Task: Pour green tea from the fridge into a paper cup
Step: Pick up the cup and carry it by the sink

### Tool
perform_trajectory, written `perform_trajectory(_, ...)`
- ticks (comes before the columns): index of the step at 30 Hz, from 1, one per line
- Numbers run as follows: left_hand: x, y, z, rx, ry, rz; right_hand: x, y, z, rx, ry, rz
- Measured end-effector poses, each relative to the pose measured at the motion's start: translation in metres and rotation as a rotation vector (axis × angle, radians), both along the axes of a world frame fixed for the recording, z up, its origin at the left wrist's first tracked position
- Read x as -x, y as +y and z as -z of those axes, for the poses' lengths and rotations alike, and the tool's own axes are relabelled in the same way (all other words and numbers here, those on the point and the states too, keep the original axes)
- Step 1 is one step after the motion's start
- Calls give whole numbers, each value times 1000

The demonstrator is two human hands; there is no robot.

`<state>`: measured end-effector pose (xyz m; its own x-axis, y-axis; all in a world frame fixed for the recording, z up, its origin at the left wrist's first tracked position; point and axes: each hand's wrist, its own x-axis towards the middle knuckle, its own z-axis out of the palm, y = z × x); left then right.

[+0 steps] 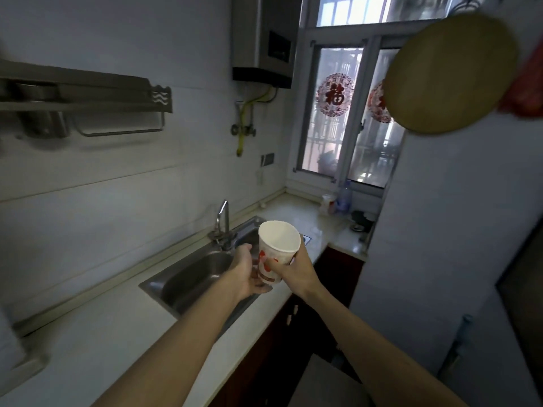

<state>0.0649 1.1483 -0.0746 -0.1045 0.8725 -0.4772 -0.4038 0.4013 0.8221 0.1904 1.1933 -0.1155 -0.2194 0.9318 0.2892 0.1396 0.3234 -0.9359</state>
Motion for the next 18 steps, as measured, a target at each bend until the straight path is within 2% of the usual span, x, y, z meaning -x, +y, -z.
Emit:
perform_trajectory(9,-17,117,5,19,-64,79,-27,98,0,12,2,85)
perform_trajectory(18,-30,232,-7,34,-34,121,-41,204,-14,-44,21,154)
